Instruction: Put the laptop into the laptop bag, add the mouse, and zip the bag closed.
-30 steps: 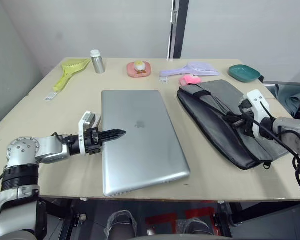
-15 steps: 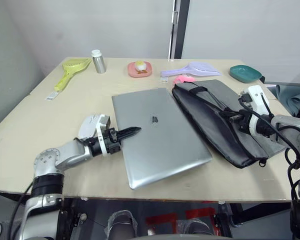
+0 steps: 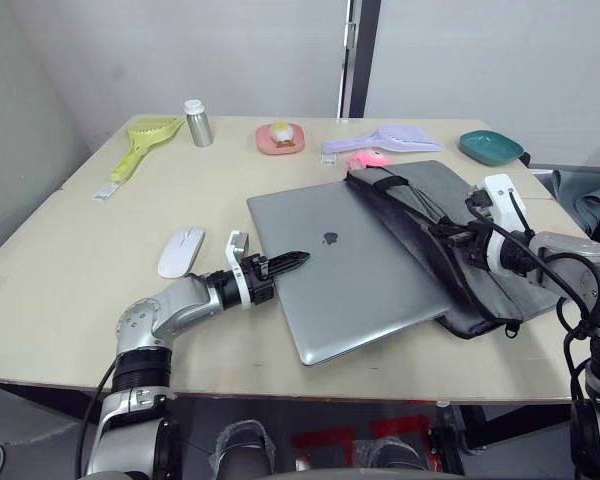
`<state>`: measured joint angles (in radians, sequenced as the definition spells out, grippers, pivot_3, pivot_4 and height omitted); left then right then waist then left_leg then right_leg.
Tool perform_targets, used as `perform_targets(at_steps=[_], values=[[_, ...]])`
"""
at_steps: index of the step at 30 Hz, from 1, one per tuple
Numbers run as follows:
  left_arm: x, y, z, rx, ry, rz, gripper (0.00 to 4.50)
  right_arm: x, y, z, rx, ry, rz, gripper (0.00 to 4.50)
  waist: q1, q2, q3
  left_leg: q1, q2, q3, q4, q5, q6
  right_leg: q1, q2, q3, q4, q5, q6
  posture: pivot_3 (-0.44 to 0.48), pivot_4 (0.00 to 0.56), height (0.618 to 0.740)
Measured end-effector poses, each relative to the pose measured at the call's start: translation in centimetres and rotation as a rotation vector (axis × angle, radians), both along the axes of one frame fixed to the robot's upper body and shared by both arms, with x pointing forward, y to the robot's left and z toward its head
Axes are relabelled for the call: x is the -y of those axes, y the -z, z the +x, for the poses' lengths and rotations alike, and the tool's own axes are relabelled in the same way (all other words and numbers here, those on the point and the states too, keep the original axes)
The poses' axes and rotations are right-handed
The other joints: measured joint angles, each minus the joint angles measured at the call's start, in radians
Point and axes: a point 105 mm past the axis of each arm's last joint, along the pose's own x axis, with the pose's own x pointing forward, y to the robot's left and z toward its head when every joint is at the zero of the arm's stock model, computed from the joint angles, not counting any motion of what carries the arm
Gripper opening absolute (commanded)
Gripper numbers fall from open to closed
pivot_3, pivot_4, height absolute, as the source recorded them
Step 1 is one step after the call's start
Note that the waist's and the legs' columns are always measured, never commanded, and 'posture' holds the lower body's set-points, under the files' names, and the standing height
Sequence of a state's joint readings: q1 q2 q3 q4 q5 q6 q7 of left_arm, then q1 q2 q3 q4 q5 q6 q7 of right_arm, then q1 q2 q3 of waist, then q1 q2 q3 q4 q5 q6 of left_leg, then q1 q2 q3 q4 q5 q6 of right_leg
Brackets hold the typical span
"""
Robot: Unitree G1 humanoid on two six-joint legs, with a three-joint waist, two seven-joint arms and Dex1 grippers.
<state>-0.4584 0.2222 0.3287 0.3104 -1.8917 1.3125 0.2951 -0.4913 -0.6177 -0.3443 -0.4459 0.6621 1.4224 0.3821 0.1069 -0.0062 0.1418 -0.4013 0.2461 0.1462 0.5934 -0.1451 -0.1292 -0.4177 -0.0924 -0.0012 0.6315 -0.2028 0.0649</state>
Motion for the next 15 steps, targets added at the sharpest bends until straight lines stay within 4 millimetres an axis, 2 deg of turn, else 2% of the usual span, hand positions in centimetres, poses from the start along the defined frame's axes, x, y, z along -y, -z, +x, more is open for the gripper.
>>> perform_targets(at_steps=[2, 7, 15], values=[[0.7, -0.2, 0.2, -0.002, 0.009, 0.003, 0.37, -0.4, -0.2, 0.1, 0.008, -0.004, 0.009, 0.03, 0.0, 0.0, 0.0, 0.0, 0.0, 0.0, 0.0, 0.0, 0.0, 0.0, 0.0, 0.0, 0.0, 0.0, 0.0, 0.0, 0.15, 0.74], [2.5, -0.5, 0.6, -0.01, 0.032, 0.012, 0.37, -3.4, 0.0, -0.5, 0.012, -0.058, 0.059, 0.03, -0.005, 0.0, 0.0, 0.0, 0.0, 0.0, 0.0, 0.0, 0.0, -0.001, 0.0, 0.0, 0.0, 0.004, 0.008, 0.0, 0.15, 0.74], [2.3, -0.3, 1.0, -0.024, 0.027, 0.046, 0.37, -6.4, 0.7, -1.5, -0.02, -0.108, 0.155, 0.03, -0.004, 0.001, 0.0, 0.0, 0.0, 0.0, 0.0, 0.001, -0.001, -0.001, 0.0, 0.0, 0.0, 0.005, 0.008, 0.0, 0.15, 0.74]])
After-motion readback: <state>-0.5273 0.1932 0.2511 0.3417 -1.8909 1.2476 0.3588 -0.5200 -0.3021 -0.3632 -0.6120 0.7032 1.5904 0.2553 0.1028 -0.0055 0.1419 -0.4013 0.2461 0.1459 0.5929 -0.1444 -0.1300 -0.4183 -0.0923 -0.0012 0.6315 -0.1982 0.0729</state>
